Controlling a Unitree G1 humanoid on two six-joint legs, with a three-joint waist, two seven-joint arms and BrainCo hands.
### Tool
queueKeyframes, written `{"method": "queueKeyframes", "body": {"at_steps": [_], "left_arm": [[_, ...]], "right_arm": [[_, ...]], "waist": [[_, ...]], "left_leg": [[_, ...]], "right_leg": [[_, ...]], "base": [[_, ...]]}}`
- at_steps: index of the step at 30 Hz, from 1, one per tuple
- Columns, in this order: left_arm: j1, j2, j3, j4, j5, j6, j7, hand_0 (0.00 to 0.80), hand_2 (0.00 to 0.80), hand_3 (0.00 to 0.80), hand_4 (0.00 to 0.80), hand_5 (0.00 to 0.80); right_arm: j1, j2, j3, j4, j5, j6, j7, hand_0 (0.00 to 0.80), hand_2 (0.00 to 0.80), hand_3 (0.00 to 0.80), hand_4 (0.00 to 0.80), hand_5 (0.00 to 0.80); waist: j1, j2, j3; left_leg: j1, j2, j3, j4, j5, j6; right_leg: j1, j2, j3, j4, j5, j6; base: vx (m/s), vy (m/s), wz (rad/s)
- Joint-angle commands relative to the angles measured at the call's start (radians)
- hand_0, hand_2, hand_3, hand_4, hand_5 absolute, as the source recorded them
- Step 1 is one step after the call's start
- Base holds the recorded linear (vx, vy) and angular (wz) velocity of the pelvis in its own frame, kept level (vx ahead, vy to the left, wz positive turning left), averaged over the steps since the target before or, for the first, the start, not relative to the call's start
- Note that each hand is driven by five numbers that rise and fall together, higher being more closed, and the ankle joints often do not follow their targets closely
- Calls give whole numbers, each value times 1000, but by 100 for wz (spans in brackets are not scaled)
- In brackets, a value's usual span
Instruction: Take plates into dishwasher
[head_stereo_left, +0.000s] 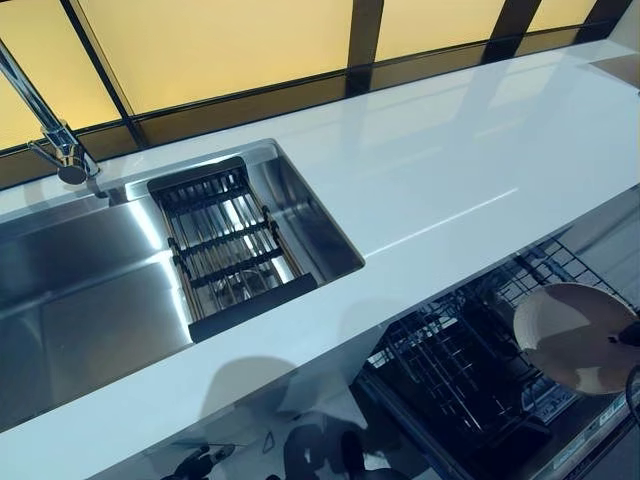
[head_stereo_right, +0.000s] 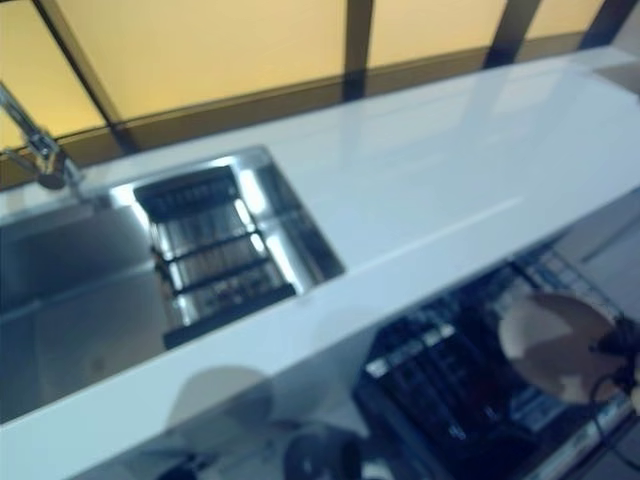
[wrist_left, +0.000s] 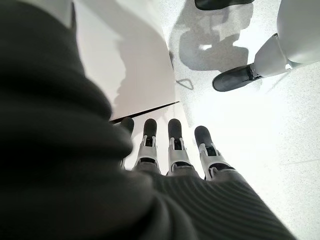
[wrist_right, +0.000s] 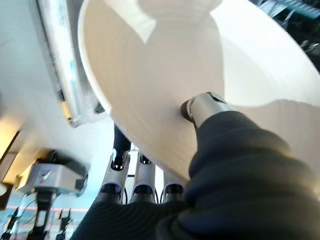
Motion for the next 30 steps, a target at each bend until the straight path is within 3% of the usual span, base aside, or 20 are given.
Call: {"method": "queueKeyframes", "body": {"at_steps": [1, 10, 15, 23, 30], "left_arm": [[-36, -2, 39, 40, 27, -37, -2, 0, 0, 0, 0, 0], [-20, -36, 37, 31, 0, -46, 17, 0, 0, 0, 0, 0], [-6, -59, 32, 24, -7, -61, 28, 0, 0, 0, 0, 0], [18, -75, 12, 10, -18, -74, 32, 0, 0, 0, 0, 0], [21, -89, -11, 13, -13, -90, 33, 0, 0, 0, 0, 0]], "right_arm": [[-64, 15, -32, -47, -42, 13, -60, 800, 800, 800, 800, 800], [-1, 120, -48, -237, -102, 8, -163, 800, 800, 800, 800, 800], [49, 201, -17, -294, -172, -45, -238, 800, 800, 800, 800, 800], [69, 265, 77, -247, -283, -85, -344, 800, 800, 800, 800, 800], [63, 311, 188, -150, -462, -122, -569, 800, 800, 800, 800, 800]], "waist": [[-3, -20, 19], [-15, -6, 27], [-16, 10, 33], [-3, 21, 33], [18, 32, 28]], "left_leg": [[50, -4, -32, 0, -104, 42], [56, -8, -28, 0, -106, 48], [64, -10, -39, 0, -115, 50], [61, -14, -35, 0, -107, 56], [55, -18, -55, 0, -107, 62]], "right_leg": [[73, 13, -53, 4, -90, 48], [76, 15, -42, 4, -92, 50], [84, 13, -41, 4, -98, 56], [84, 10, -47, 4, -94, 52], [84, 9, -51, 4, -96, 54]], "base": [[0, 0, 0], [8, 19, -1], [30, 33, -1], [0, 0, 0], [0, 0, 0]]}}
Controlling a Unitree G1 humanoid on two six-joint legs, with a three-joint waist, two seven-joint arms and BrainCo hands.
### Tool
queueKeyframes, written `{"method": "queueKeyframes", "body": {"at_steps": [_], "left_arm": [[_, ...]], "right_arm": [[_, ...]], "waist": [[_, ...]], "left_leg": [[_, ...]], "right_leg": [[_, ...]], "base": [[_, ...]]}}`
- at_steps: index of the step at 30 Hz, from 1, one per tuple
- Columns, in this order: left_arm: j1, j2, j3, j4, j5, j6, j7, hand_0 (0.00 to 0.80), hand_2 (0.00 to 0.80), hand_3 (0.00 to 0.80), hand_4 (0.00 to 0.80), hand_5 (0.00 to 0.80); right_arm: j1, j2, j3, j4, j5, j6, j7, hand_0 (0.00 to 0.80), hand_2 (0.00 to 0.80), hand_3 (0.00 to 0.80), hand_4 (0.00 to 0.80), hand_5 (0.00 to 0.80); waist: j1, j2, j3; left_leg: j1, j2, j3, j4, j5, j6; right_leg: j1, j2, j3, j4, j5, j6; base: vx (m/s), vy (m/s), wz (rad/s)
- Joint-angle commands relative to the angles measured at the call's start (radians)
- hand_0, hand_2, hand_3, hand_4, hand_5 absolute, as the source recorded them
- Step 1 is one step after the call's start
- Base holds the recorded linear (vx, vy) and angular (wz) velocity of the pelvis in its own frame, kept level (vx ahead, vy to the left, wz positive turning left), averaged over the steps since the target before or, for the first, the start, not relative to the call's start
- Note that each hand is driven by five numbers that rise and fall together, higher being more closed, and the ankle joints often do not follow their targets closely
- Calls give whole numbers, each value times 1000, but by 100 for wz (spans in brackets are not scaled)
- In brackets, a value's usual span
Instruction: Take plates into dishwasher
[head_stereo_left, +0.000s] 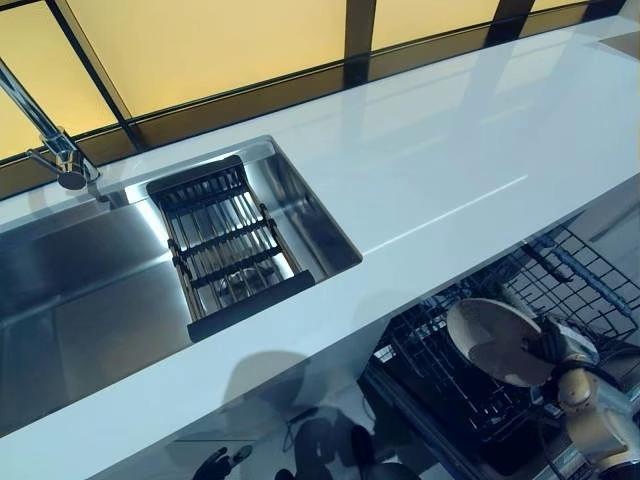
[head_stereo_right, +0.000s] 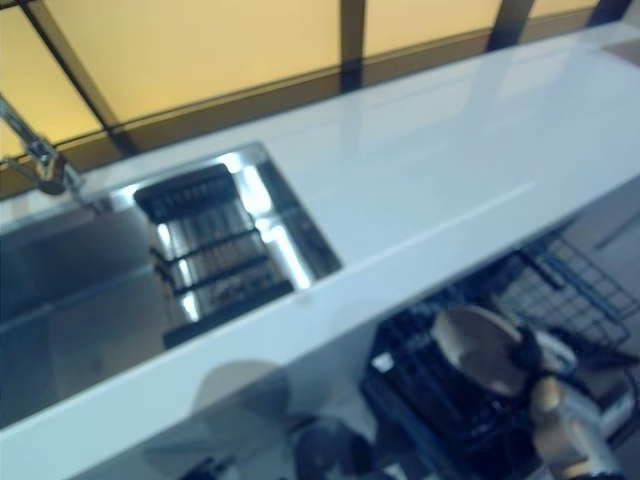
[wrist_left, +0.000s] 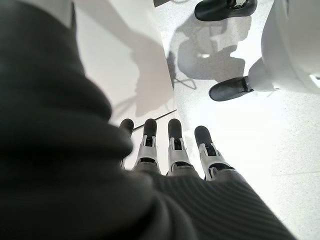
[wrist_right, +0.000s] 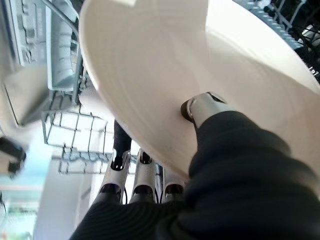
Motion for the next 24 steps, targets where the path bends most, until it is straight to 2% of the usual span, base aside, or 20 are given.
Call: {"method": "queueKeyframes", "body": {"at_steps": [1, 5, 8, 17, 24], "left_arm": [[-11, 8, -20, 18, -9, -39, 16, 0, 0, 0, 0, 0], [-7, 10, -28, 13, -3, -39, 15, 0, 0, 0, 0, 0], [-10, 14, -33, 14, 0, -35, 12, 0, 0, 0, 0, 0], [-16, 19, -44, 8, 10, -25, 10, 0, 0, 0, 0, 0], [-16, 16, -64, 3, 10, -27, 10, 0, 0, 0, 0, 0]], "right_arm": [[-58, -6, 24, 32, -119, -19, -156, 800, 800, 800, 800, 800], [-59, -5, 66, 76, -177, 0, -238, 800, 800, 800, 800, 800], [-63, 10, 101, 115, -147, 24, -276, 800, 800, 800, 800, 800], [-71, 46, 166, 191, -122, 90, -269, 800, 800, 800, 800, 800], [-100, 106, 205, 268, 20, 149, -314, 800, 800, 800, 800, 800]], "waist": [[19, -7, -15], [30, -1, -17], [38, 1, -21], [52, 1, -28], [66, 9, -28]], "left_leg": [[24, -25, -61, 4, -102, 60], [19, -27, -77, 4, -101, 62], [13, -29, -89, 4, -99, 61], [8, -32, -107, 4, -98, 65], [1, -33, -124, 4, -92, 64]], "right_leg": [[57, 5, -53, 4, -95, 55], [58, 3, -60, 4, -98, 57], [56, 2, -64, 4, -99, 58], [56, -1, -72, 4, -100, 58], [56, -3, -75, 4, -100, 53]], "base": [[0, 0, 0], [1, 2, 4], [1, -5, 7], [1, -5, 2], [0, -6, 5]]}}
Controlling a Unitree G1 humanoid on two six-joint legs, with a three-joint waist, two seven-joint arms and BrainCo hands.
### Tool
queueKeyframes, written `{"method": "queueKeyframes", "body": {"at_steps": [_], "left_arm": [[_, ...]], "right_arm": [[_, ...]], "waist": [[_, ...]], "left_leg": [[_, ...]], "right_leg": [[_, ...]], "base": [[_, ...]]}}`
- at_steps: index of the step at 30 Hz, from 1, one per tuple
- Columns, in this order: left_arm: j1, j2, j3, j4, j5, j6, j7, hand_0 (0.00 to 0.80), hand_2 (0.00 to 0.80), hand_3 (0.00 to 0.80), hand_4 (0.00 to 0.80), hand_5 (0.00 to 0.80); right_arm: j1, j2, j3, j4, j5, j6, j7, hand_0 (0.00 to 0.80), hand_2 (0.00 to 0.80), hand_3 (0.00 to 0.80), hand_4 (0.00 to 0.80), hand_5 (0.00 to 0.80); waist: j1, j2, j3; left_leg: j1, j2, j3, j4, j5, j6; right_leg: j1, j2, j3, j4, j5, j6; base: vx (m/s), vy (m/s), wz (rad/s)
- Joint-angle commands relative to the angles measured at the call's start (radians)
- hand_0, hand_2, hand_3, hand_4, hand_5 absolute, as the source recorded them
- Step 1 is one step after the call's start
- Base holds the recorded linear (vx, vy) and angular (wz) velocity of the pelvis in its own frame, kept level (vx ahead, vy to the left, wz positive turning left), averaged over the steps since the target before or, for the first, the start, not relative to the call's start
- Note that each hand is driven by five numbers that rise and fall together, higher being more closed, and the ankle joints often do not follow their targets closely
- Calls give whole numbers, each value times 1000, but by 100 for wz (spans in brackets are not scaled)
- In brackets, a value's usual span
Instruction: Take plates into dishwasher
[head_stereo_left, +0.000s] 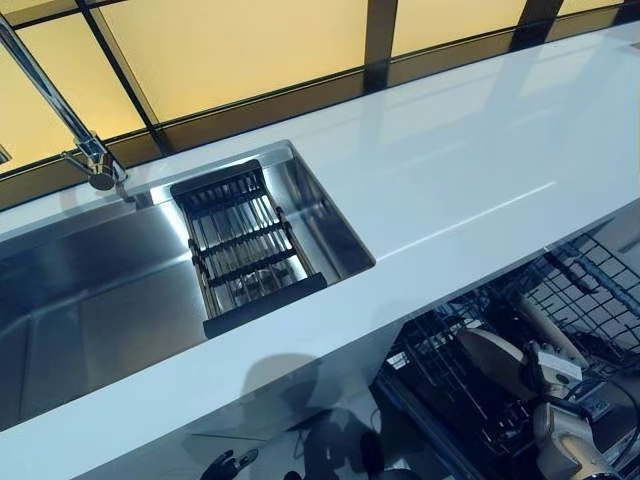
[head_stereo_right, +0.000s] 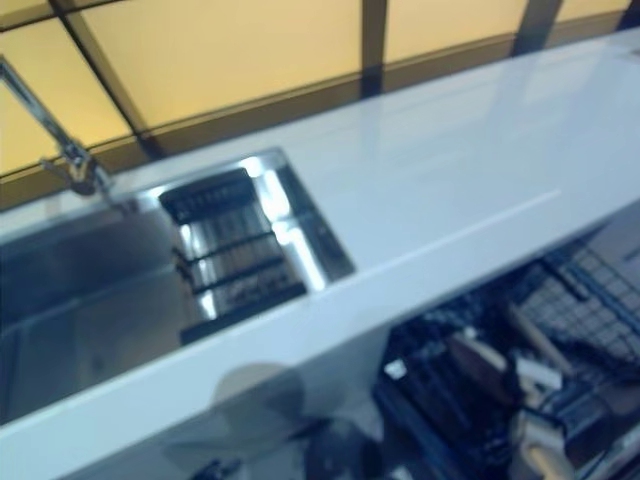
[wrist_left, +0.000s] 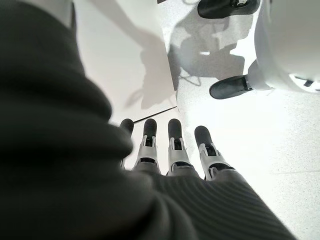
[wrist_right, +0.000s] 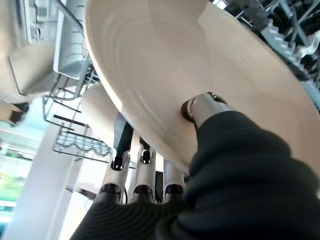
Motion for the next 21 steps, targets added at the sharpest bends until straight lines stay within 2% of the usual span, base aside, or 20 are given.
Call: {"method": "queueKeyframes", "body": {"at_steps": [1, 7, 21], "left_arm": [[-31, 19, -17, 7, 9, -14, 3, 0, 0, 0, 0, 0], [-29, 17, -21, 7, 25, -13, -1, 0, 0, 0, 0, 0], [-37, 22, -23, 6, 31, 1, 3, 0, 0, 0, 0, 0]], "right_arm": [[-77, 40, 31, 56, 73, 37, -41, 800, 800, 800, 800, 800], [-91, 83, 35, 96, 177, 64, -53, 800, 800, 800, 800, 800], [-109, 95, 55, 91, 188, 97, 58, 800, 800, 800, 800, 800]], "waist": [[35, -20, 1], [45, -14, -1], [53, -17, -5]], "left_leg": [[8, -32, -85, 3, -92, 63], [7, -35, -98, 3, -90, 64], [5, -34, -104, 3, -84, 63]], "right_leg": [[48, 3, -42, 4, -94, 60], [50, 1, -46, 4, -94, 56], [49, -2, -44, 4, -91, 55]], "base": [[0, 0, 0], [0, 0, 0], [0, 0, 0]]}}
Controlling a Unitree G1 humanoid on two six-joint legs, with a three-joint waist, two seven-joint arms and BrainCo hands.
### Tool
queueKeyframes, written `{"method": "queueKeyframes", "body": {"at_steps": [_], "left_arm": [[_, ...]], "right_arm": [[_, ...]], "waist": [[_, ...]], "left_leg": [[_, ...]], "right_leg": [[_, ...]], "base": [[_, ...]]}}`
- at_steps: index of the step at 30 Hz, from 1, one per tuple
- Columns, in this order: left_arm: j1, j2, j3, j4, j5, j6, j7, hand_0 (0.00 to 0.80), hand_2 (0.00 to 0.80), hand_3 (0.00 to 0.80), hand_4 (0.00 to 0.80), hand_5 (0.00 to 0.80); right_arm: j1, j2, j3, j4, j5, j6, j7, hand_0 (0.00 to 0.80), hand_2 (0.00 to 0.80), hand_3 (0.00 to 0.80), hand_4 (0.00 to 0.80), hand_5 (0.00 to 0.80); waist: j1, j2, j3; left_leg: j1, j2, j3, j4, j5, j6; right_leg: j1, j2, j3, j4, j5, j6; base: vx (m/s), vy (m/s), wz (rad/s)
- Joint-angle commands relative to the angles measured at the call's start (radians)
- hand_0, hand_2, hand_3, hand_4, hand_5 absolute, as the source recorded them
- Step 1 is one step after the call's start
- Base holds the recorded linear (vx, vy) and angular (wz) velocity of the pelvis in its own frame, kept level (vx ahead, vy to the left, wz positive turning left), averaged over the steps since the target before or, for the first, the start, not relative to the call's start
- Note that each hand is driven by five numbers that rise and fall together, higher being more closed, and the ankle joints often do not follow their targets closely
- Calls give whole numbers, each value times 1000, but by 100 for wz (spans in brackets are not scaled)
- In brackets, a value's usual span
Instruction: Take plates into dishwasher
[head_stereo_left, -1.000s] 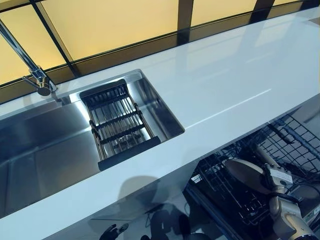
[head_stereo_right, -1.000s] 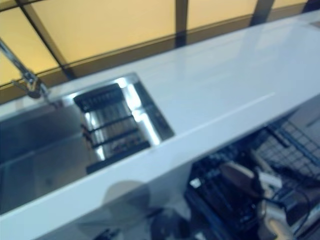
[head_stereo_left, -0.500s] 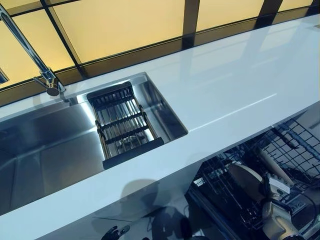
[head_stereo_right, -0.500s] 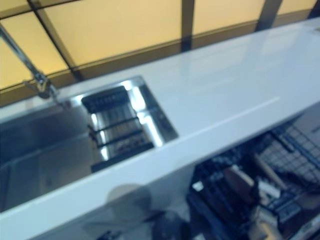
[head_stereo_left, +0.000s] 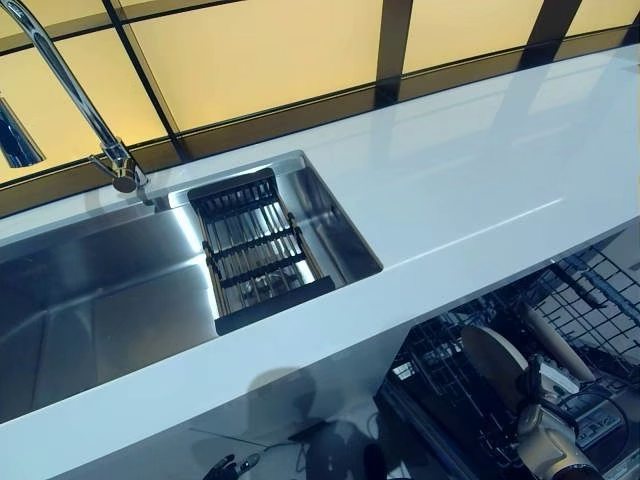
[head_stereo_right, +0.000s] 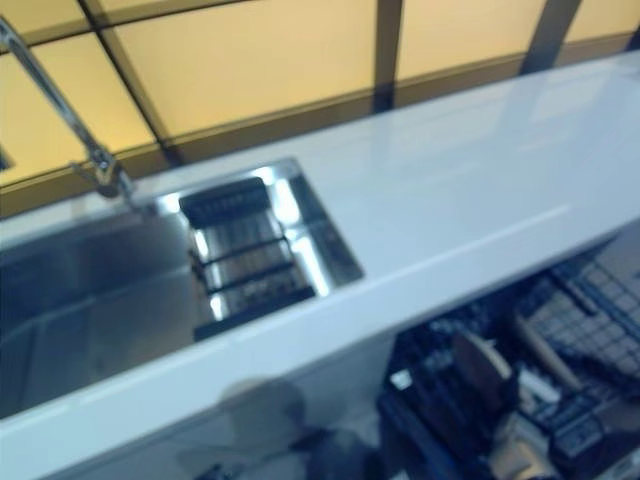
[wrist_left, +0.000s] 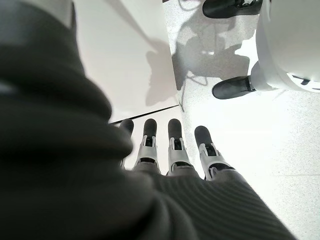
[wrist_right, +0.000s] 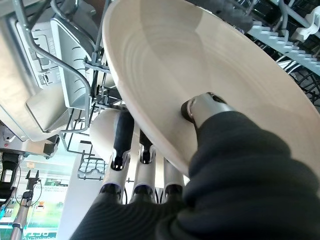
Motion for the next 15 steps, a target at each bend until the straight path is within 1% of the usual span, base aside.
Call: {"method": "queueKeyframes", "body": {"at_steps": [1, 2, 3, 4, 5, 9, 15], "left_arm": [[-45, 21, -21, 7, 32, -3, 5, 0, 0, 0, 0, 0], [-47, 22, -21, 6, 31, -1, 6, 0, 0, 0, 0, 0], [-47, 24, -20, 7, 29, -2, 5, 0, 0, 0, 0, 0], [-47, 23, -17, 7, 32, -2, 6, 0, 0, 0, 0, 0], [-47, 22, -15, 5, 34, 0, 7, 0, 0, 0, 0, 0], [-53, 23, -9, 1, 34, 2, 12, 0, 0, 0, 0, 0], [-48, 37, 21, -1, 17, 2, 16, 0, 0, 0, 0, 0]], "right_arm": [[-53, 41, 54, 30, 21, 18, 76, 800, 800, 800, 800, 800], [-53, 40, 53, 26, 30, 19, 82, 800, 800, 800, 800, 800], [-54, 39, 53, 25, 43, 17, 89, 562, 562, 562, 562, 562], [-53, 38, 48, 21, 51, 16, 90, 110, 110, 110, 110, 110], [-52, 41, 44, 18, 58, 14, 89, 0, 0, 0, 0, 0], [-48, 20, 12, -29, 73, 14, 113, 0, 0, 0, 0, 0], [-11, -50, -94, -185, 83, -13, 175, 0, 0, 0, 0, 0]], "waist": [[28, -22, 25], [28, -23, 26], [28, -25, 27], [27, -27, 28], [27, -28, 28], [22, -34, 36], [0, -48, 44]], "left_leg": [[10, -31, -93, 3, -87, 59], [10, -31, -93, 3, -86, 59], [10, -30, -92, 3, -85, 59], [11, -30, -91, 3, -85, 59], [12, -30, -92, 3, -85, 60], [13, -27, -88, 3, -85, 59], [18, -24, -73, 3, -85, 58]], "right_leg": [[49, 4, -34, 4, -91, 55], [49, 4, -34, 4, -90, 55], [49, 4, -34, 4, -90, 55], [50, 4, -33, 4, -90, 54], [50, 4, -31, 4, -89, 53], [50, 6, -27, 4, -87, 53], [50, 13, -12, 4, -82, 56]], "base": [[0, 0, 0], [0, 0, 0], [0, 0, 0], [0, 0, 0], [0, 0, 0], [0, 0, 0], [0, 0, 0]]}}
